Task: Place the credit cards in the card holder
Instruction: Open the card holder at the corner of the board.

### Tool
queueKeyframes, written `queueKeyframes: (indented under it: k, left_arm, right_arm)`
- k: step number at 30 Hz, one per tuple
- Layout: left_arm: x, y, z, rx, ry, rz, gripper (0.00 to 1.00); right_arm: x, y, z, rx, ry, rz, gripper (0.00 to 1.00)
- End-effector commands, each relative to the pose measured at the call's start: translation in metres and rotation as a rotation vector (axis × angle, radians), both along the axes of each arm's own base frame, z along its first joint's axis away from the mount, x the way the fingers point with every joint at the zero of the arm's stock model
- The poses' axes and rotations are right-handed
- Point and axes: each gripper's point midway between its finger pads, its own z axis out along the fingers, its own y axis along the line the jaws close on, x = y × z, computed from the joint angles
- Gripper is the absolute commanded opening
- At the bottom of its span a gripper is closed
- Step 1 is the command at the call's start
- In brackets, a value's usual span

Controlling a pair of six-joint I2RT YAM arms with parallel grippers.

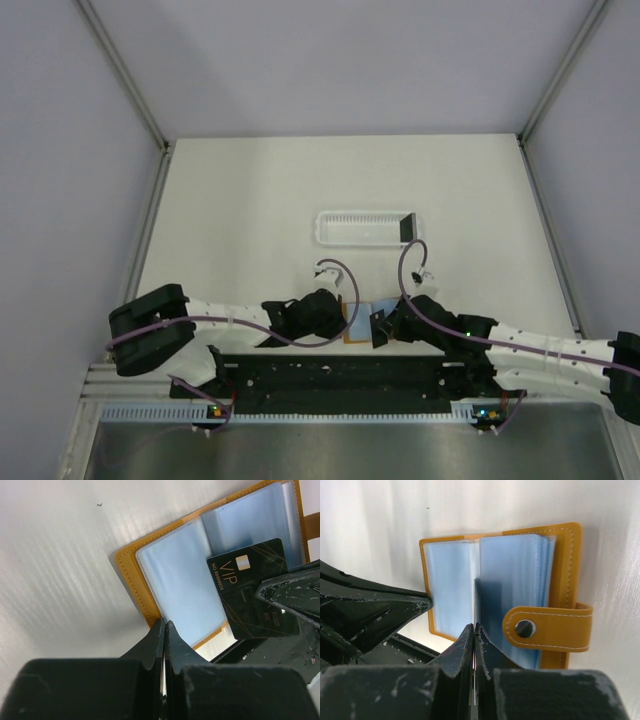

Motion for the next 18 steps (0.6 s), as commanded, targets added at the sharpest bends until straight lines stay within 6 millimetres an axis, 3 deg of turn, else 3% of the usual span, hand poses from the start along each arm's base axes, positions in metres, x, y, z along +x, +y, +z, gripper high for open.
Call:
queueKeyframes:
  k: [1,8,18]
  left_arm:
    - [-0.003,-0.004,-0.011,0.005,0.020,-0.012,0.00]
    - [-0.005,-0.004,-0.015,0.007,0.029,-0.014,0.00]
    - [-0.006,0.000,-0.017,0.012,0.032,-0.010,0.00]
  right_arm:
    - [0.006,0.013,0.027,0.047,-0.053,0.026,0.00]
    - [0.009,0.018,0.050,0.076,-0.115,0.061,0.00]
    - [0.024,0.002,0.042,0.003,-0.144,0.034,0.00]
